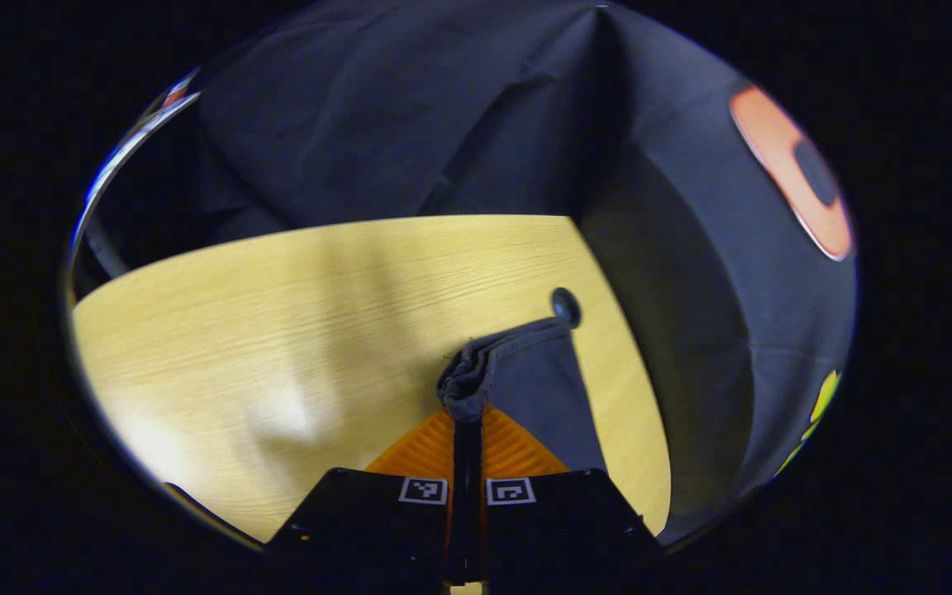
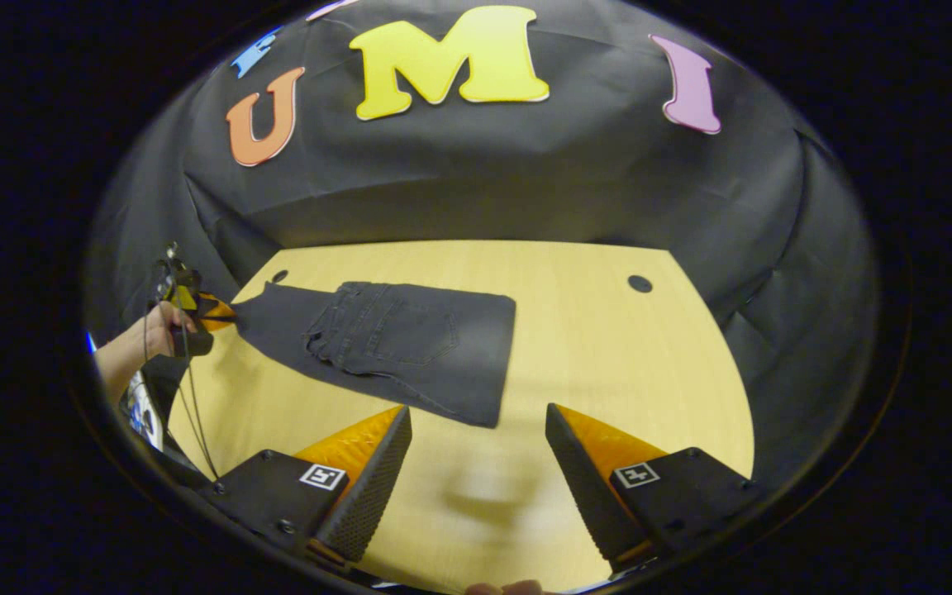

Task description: Grasp the waist and the cuffs of the jeans and fold them to make the two legs overlap; first hold the waist and fold one-third of the jeans toward the cuffs, then hold the cuffs and fold the remaining one-third in the same direction to finish folding.

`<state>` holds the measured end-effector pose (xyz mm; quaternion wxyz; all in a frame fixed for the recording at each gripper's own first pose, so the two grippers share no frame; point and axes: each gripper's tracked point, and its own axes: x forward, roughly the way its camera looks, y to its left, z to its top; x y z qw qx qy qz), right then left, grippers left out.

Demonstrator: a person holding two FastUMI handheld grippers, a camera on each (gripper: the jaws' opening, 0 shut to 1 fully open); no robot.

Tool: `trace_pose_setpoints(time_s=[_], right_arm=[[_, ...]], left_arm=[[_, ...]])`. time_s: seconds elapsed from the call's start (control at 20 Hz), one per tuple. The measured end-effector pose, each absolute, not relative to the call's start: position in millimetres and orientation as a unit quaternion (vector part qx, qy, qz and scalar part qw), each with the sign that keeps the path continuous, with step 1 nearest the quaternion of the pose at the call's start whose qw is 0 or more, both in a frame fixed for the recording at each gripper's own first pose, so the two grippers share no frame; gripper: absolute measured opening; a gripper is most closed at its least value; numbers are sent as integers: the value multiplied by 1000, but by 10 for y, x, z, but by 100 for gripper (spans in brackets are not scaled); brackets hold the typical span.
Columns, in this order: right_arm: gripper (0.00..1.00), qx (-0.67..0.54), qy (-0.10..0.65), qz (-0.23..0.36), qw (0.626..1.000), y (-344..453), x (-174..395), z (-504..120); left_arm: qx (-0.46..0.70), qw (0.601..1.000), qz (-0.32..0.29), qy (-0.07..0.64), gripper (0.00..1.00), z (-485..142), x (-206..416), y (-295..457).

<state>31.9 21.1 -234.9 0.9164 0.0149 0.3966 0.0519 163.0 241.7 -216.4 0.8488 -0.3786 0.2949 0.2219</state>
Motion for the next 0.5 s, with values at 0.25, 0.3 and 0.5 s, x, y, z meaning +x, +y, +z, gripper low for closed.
trace_pose_setpoints(time_s=[0.25,0.3,0.5], right_arm=[[100,36,361,36,931,41,276,-2031],[100,34,355,33,934,10,252,-1980],[100,30,338,15,941,-261,61,-1829]], left_arm=[[-280,925,106,232,4,-1114,1788,1688],[-263,935,82,221,4,-916,1798,1506],[-196,963,-20,185,4,-244,1767,633]])
